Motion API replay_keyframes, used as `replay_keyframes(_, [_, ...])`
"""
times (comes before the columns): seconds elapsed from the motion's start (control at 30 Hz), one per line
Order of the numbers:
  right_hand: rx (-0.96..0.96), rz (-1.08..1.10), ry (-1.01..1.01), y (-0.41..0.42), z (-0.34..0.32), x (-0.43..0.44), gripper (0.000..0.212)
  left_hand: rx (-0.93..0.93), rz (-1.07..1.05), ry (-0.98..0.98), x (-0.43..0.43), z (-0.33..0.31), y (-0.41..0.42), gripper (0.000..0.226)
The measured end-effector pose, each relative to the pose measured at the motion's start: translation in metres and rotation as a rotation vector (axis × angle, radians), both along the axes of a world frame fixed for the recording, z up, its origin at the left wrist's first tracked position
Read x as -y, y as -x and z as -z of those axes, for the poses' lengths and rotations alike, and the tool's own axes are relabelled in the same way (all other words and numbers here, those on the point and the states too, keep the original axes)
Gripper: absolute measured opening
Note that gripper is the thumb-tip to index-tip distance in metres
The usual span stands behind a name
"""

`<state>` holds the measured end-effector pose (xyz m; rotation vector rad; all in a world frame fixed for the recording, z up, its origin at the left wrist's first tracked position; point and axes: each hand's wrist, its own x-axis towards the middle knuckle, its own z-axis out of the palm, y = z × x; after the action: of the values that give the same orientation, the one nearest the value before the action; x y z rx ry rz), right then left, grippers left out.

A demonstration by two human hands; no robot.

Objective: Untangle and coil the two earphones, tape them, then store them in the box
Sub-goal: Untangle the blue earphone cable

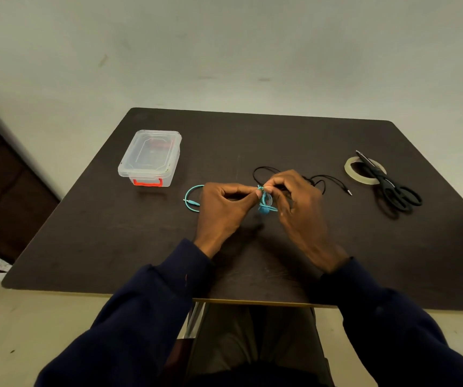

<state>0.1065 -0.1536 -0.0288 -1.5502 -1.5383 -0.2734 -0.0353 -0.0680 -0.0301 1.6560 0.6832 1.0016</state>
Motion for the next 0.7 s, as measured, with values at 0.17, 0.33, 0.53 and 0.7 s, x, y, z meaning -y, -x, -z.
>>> replay_keyframes(0.17, [-0.445,-0.032,-0.008,0.005,0.005,0.003,0.009,-0.043,-0.068,0.128,-0.011,-0.007,-0.002,0.002])
replay_keyframes(0.33, [-0.49,-0.038,0.015,0.003,0.007,0.002,0.016,-0.052,-0.07,0.182,-0.015,0.001,-0.003,0.006])
replay_keyframes(0.53, [-0.133,-0.003,0.028,-0.004,-0.002,-0.001,0.02,-0.009,0.02,0.188,-0.012,0.003,-0.002,0.025])
replay_keyframes(0.7, [-0.239,0.018,0.08,0.0,0.0,-0.001,0.008,-0.081,0.067,0.107,-0.015,0.004,-0.001,0.015])
